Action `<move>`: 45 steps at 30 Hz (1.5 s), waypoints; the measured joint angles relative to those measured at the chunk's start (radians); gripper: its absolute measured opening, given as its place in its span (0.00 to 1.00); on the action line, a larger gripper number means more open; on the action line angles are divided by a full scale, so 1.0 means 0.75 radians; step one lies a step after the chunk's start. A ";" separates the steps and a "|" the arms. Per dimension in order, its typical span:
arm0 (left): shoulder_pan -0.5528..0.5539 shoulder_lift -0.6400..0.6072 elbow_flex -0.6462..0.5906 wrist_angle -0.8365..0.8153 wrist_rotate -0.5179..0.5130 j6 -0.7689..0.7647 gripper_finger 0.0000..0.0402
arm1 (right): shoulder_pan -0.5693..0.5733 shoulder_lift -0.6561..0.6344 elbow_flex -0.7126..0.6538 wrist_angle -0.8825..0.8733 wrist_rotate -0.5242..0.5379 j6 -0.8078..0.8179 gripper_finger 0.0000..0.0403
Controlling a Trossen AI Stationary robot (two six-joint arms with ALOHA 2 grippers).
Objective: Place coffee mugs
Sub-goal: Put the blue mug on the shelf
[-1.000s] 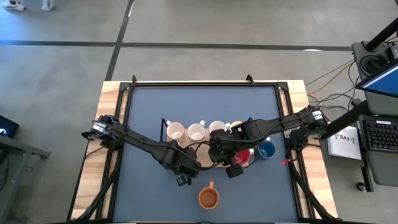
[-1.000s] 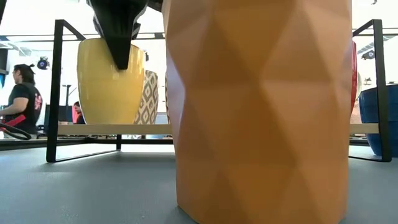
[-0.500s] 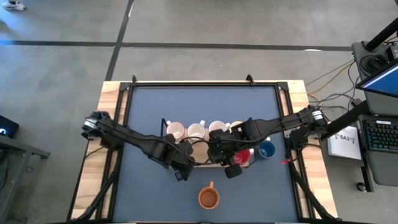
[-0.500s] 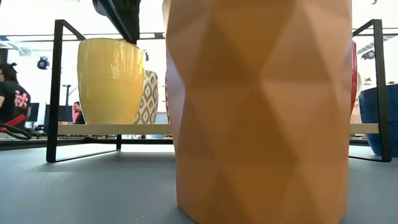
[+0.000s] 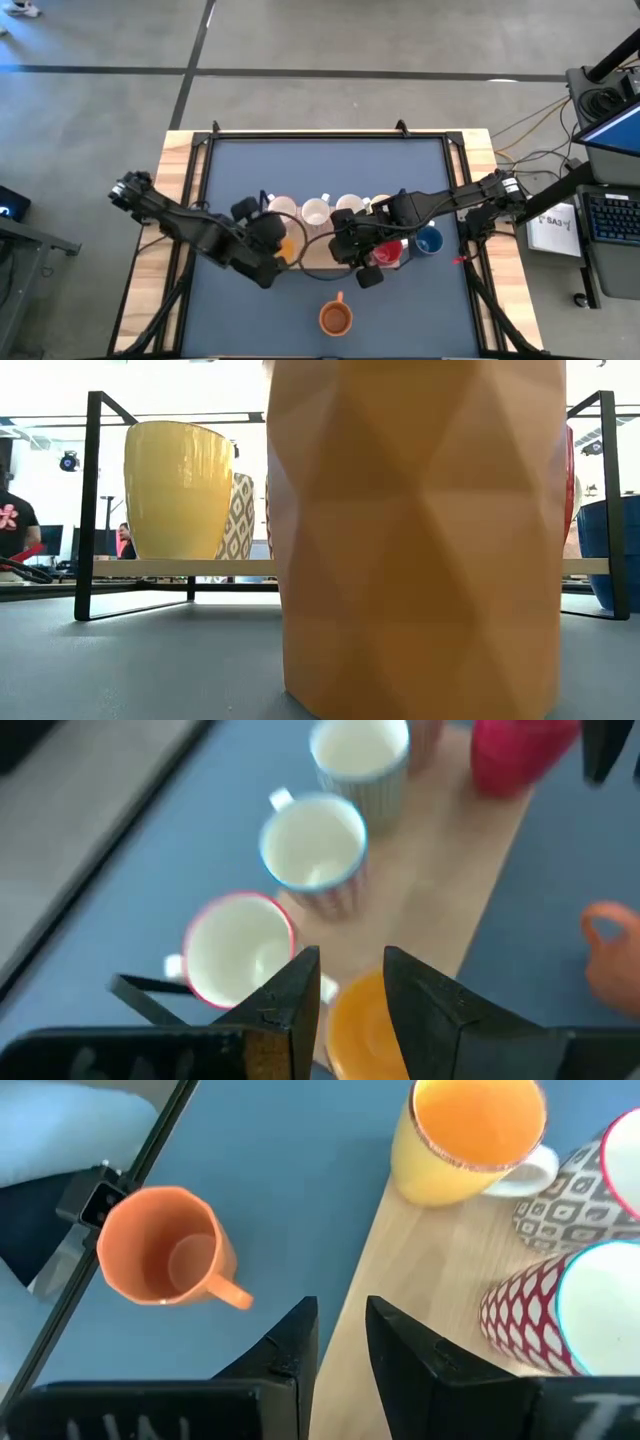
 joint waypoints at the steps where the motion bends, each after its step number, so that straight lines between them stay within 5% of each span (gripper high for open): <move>1: -0.012 -0.014 0.000 0.000 -0.031 -0.008 0.24 | 0.000 0.000 0.000 0.000 0.000 0.000 0.18; 12: -0.179 -0.074 -0.002 -0.078 -0.229 -0.119 0.24 | 0.000 0.000 0.000 0.040 0.000 0.003 0.20; 25: -0.342 -0.074 -0.025 -0.287 -0.346 -0.326 0.24 | 0.000 0.000 -0.001 0.034 -0.012 0.406 0.18; 39: -0.386 -0.135 -0.178 -0.355 -0.345 -0.420 0.24 | 0.176 -0.018 -0.001 -0.680 0.038 1.131 0.17; 45: -0.386 -0.173 -0.198 -0.355 -0.347 -0.469 0.24 | 0.348 -0.020 -0.001 -0.803 0.023 1.345 0.23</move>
